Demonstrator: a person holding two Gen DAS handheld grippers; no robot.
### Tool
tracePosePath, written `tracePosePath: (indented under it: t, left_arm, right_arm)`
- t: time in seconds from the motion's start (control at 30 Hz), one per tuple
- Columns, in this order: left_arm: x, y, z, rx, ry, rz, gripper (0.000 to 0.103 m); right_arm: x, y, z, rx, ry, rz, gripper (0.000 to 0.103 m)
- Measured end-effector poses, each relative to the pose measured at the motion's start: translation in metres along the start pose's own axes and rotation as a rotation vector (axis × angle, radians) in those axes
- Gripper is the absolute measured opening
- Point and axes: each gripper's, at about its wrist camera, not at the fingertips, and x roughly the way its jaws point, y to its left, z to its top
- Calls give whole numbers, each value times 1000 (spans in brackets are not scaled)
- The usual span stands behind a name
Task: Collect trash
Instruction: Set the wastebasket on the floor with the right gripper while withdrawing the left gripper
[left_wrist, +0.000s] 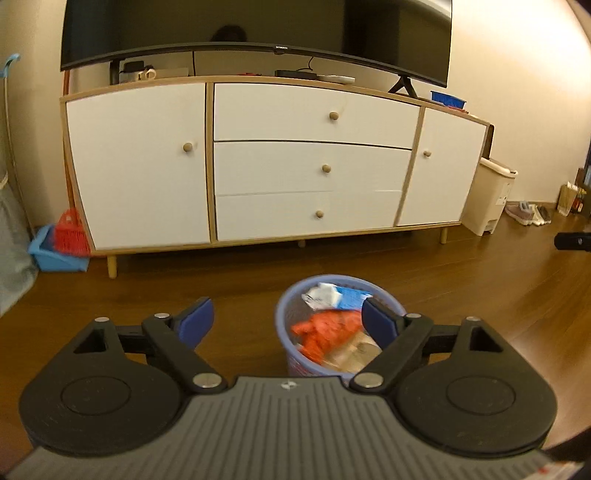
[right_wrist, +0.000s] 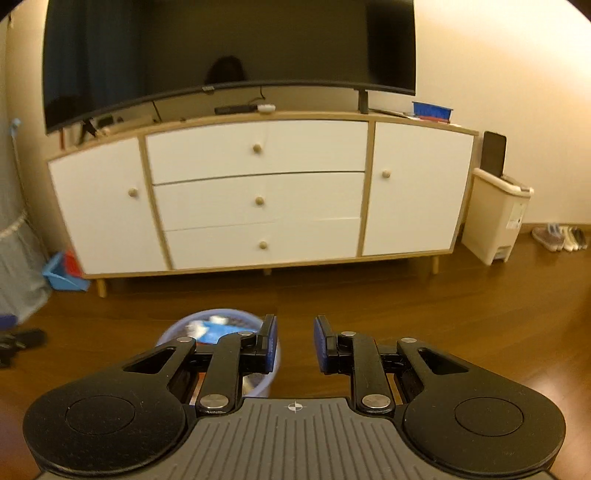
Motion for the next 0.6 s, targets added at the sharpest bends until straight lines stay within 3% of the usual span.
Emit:
tracePosePath:
  t: [0.2, 0.33, 0.6]
  left_arm:
    - [-38, -41, -28, -32, 73, 22, 89]
    - [-56, -64, -52, -13, 69, 31, 95]
    - [-73, -77, -90, -13, 82, 59, 100]
  right_arm:
    - [-39, 17, -62, 125, 89, 97, 19]
    - [-46, 29, -106, 108, 164, 132, 19]
    - [-36, 37, -148, 60, 256, 142, 19]
